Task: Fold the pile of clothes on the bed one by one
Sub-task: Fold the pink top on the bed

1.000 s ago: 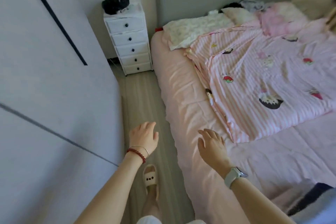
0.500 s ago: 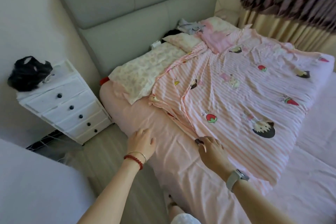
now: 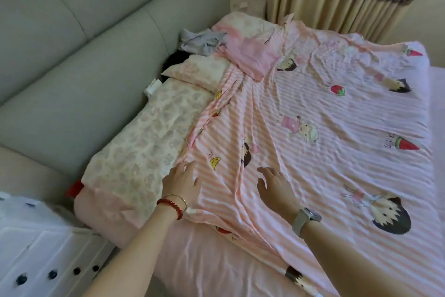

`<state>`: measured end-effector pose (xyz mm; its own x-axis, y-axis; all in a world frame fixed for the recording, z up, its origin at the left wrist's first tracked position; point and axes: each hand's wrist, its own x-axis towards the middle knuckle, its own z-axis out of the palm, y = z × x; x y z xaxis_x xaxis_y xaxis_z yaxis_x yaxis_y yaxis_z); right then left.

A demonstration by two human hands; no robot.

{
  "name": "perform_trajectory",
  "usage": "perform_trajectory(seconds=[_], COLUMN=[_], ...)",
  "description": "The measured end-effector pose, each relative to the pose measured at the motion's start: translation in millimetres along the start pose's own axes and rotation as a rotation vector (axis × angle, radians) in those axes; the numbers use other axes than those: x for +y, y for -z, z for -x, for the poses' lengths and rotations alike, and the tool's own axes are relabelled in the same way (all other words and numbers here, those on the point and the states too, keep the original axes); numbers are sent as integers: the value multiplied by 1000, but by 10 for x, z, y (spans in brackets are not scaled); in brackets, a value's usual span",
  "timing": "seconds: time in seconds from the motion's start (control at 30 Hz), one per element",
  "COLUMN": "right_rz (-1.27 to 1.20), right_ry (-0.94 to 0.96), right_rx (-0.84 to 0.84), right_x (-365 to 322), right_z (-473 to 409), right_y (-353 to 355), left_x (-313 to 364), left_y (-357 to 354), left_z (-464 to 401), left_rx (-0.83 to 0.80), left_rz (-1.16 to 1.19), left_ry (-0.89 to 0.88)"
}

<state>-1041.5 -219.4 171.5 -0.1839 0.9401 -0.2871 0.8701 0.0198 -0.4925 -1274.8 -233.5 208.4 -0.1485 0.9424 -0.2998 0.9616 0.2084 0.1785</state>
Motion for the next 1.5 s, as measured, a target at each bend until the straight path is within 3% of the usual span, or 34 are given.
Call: perform_trajectory(seconds=[0.2, 0.47, 0.63, 0.87, 1.13, 1.3, 1.5], right_rz=[-79, -136, -171, -570, -645, -448, -450], right_ry=[-116, -169, -231, -322, -433, -270, -103], right_rx=[99, 285, 353, 572, 560, 580, 603], right_x=[-11, 217, 450, 510, 610, 391, 14], right_z=[-1258, -3141, -4275, -5423, -5577, -5002, -3931], right_y=[-93, -304, -276, -71, -43, -128, -357], left_x=[69, 111, -116, -204, -208, -190, -139], left_y=[-148, -1047, -1648, -2078, -2152, -2031, -1718], left_z=[-1629, -3416, -3730, -3906, -3953, -3914, -3780], left_rx=[-21, -38, 182, 324, 331, 285, 55], left_rz=[8, -88, -64, -38, -74, -77, -114], left_ry=[-110, -155, -186, -202, -204, -203, -195])
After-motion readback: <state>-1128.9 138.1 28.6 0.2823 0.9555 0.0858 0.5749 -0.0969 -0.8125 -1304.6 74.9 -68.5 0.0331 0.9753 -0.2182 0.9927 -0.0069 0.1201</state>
